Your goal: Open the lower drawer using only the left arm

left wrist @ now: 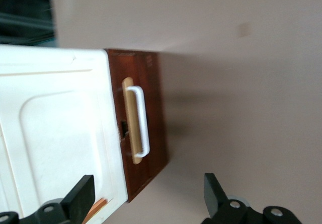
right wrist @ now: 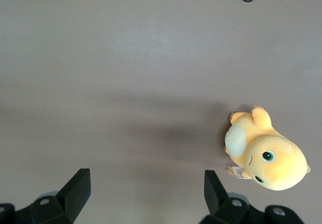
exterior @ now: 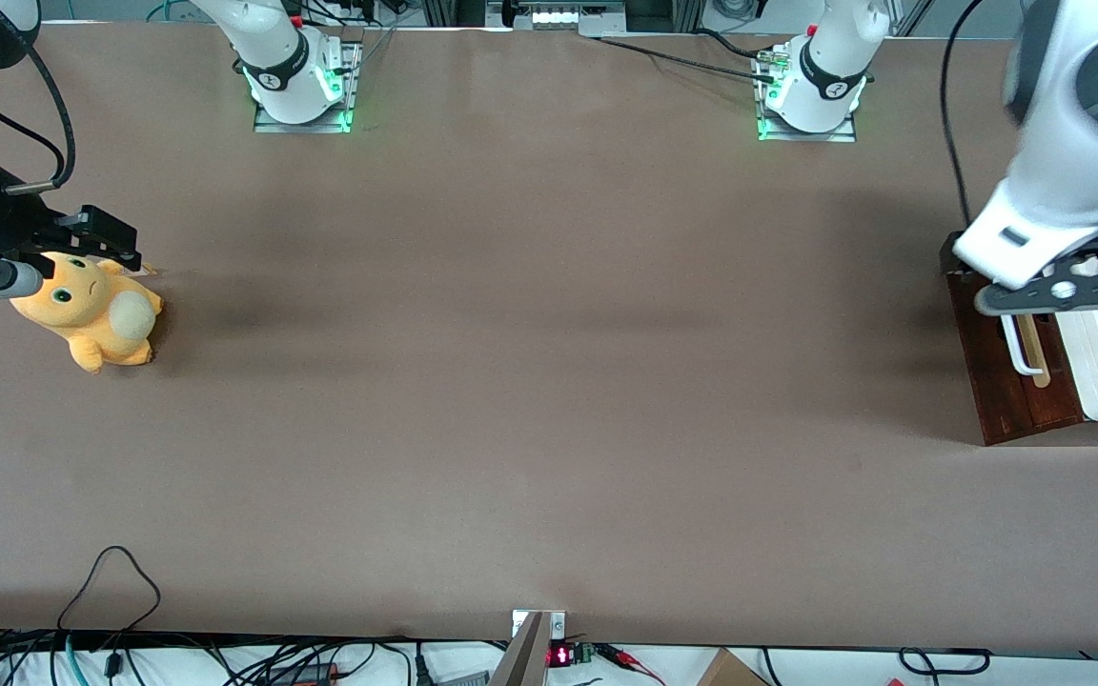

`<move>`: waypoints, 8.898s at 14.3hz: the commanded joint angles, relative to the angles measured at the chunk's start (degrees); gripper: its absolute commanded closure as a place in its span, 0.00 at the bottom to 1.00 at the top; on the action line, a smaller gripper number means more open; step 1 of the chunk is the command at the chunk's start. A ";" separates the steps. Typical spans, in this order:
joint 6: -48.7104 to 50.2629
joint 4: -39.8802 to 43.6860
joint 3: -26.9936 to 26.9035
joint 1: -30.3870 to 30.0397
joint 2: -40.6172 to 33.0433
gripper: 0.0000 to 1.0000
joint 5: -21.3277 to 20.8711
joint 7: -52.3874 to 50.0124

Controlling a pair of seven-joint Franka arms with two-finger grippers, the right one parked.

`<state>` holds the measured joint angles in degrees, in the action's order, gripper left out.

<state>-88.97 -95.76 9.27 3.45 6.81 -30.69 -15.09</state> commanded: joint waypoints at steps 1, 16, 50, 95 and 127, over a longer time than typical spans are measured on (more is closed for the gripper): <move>2.47 -7.65 7.92 -2.20 2.50 0.05 -13.81 -15.77; 9.69 -17.97 9.46 -10.48 29.13 0.08 -51.55 -43.98; 10.92 -19.91 7.08 -10.48 30.37 0.88 -53.07 -45.47; 10.66 -17.01 13.93 -1.42 28.79 0.00 -49.82 -42.22; -5.08 -0.13 -7.34 -1.69 -7.69 0.00 29.55 12.97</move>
<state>-93.01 -94.15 2.21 1.78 0.92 -2.32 -4.87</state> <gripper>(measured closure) 0.000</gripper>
